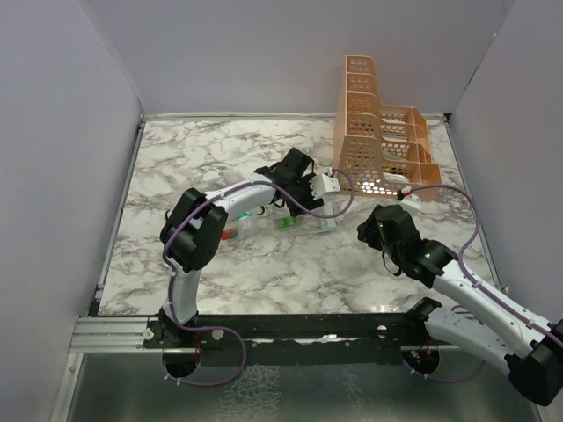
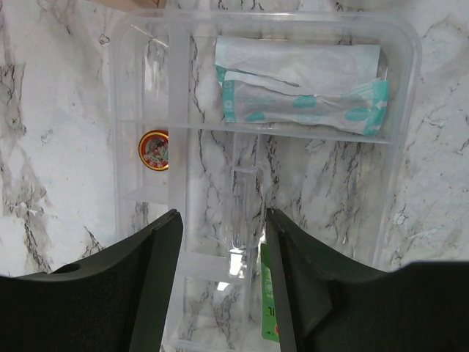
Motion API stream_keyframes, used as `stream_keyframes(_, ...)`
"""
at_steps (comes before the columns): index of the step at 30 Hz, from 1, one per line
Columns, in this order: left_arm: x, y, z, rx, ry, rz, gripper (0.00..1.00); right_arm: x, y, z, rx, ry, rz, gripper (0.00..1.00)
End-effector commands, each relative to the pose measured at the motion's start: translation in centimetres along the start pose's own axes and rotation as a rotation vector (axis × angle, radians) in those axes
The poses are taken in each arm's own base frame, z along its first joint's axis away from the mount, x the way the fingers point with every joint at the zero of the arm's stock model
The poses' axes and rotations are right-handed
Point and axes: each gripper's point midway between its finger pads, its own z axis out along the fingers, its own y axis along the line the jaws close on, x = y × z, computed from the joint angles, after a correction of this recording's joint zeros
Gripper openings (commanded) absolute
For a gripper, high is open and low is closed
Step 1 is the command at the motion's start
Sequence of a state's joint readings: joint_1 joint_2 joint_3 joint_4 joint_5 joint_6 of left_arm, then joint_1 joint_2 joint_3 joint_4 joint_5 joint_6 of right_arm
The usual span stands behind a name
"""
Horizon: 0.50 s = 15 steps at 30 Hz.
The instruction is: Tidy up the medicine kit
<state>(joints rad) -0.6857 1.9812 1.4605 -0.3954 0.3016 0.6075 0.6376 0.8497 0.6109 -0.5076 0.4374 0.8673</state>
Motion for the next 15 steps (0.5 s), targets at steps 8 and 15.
stream_keyframes(8,0.9,0.5,1.8,-0.01,0.048,-0.019,0.51,0.1,-0.3,0.3,0.004,-0.014,-0.007,0.44)
stream_keyframes(15,1.7,1.5,2.6,-0.038,0.092,0.006,0.43,0.4,0.6,0.2,-0.039,0.013,-0.033,0.43)
